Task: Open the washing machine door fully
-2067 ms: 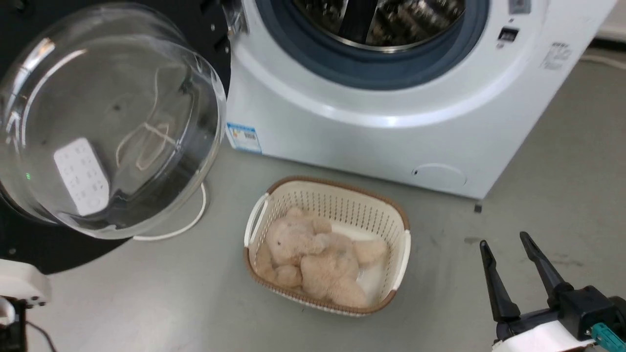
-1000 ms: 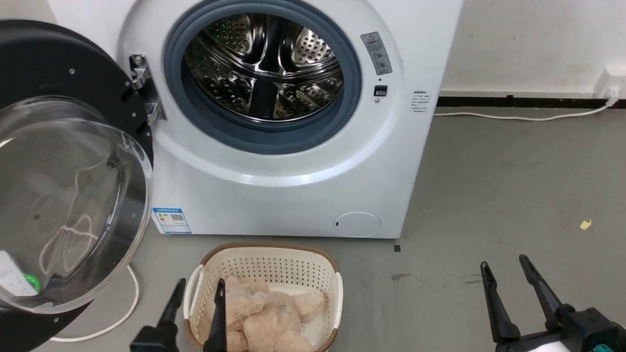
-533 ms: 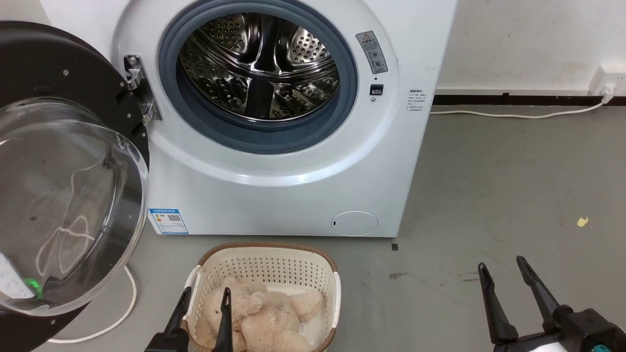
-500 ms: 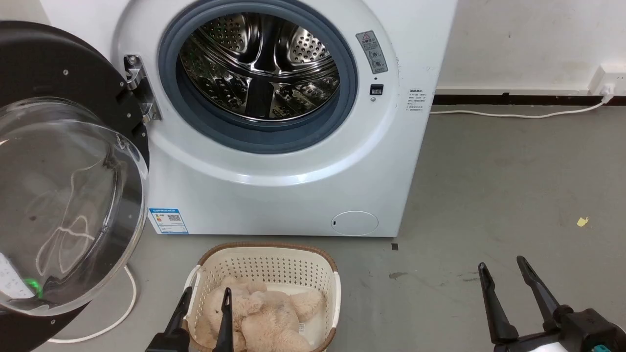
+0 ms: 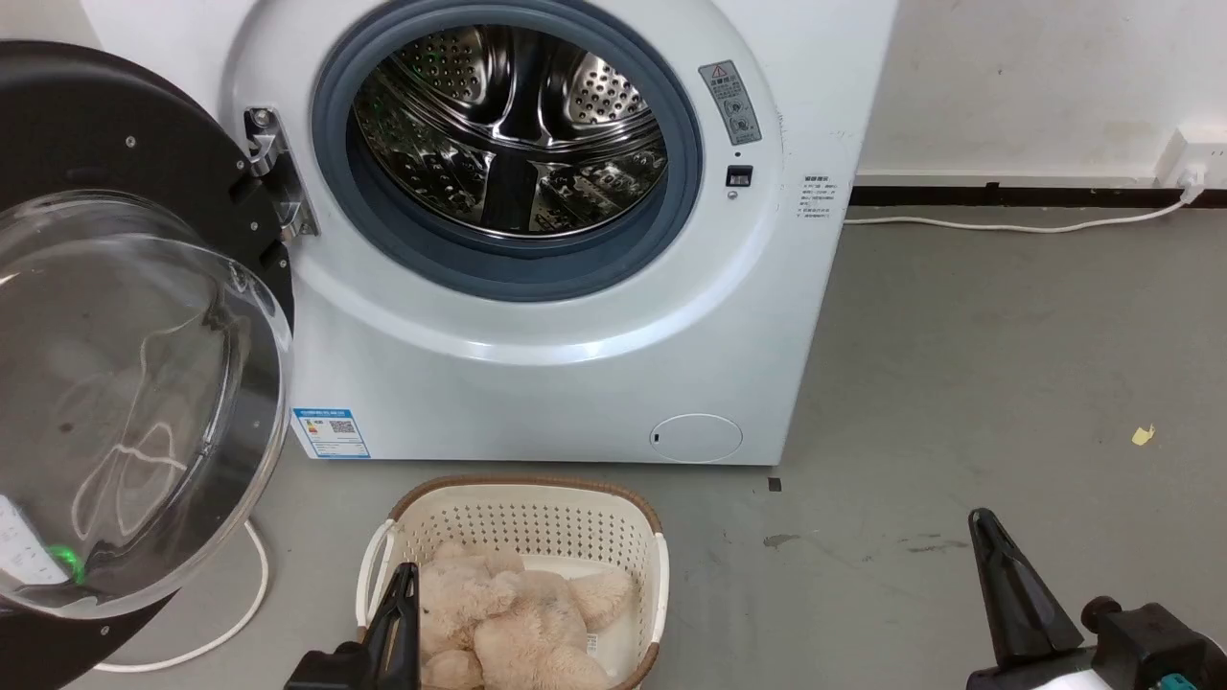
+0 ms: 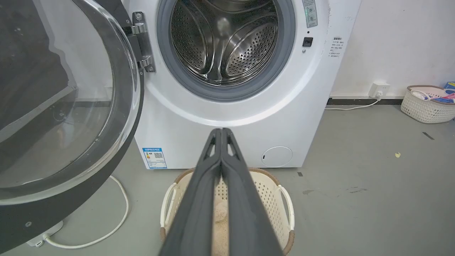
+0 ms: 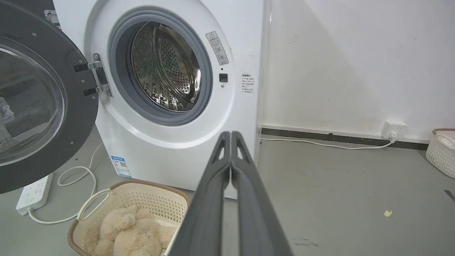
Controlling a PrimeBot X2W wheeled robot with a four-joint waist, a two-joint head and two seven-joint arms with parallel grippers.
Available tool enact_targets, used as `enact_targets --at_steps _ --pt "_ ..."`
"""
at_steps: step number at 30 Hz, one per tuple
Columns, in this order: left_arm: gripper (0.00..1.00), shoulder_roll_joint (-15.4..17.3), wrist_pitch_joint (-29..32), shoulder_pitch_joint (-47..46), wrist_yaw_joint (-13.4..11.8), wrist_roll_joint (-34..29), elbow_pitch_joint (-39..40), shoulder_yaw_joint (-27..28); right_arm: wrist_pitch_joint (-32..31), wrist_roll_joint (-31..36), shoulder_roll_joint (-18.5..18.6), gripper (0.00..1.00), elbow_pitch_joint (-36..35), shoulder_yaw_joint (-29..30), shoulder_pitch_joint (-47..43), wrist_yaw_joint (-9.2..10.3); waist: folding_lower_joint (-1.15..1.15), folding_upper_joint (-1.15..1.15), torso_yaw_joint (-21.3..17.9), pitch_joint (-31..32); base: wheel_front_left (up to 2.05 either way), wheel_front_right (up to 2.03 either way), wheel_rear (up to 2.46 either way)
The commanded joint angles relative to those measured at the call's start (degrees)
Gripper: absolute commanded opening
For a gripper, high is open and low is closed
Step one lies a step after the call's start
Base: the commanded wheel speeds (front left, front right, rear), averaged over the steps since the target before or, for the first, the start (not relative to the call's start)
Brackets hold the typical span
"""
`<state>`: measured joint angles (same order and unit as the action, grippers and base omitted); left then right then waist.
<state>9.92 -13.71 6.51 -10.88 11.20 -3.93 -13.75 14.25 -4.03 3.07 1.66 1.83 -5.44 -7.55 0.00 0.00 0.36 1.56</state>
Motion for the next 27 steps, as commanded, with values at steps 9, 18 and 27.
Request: enact_targets --at_steps 9,18,27 --pt "0.0 -0.7 1.2 -0.7 1.2 -1.2 0.4 1.4 -1.2 0.5 0.0 0.0 -0.2 -0.1 0.6 0.02 0.0 0.0 0.0 -0.1 0.0 0.0 0.0" --pt "0.0 -1.3 2.2 -1.2 2.0 -2.0 0.7 2.4 -2.3 0.7 0.0 0.0 -0.3 -0.3 1.0 0.02 0.0 0.0 -0.1 -0.2 0.0 0.0 0.0" --pt "0.0 -1.8 3.2 -1.7 2.8 -2.8 1.0 3.4 -3.4 1.0 0.0 0.0 -0.4 -0.4 1.4 0.02 0.0 0.0 -0.1 -0.4 0.0 0.0 0.0"
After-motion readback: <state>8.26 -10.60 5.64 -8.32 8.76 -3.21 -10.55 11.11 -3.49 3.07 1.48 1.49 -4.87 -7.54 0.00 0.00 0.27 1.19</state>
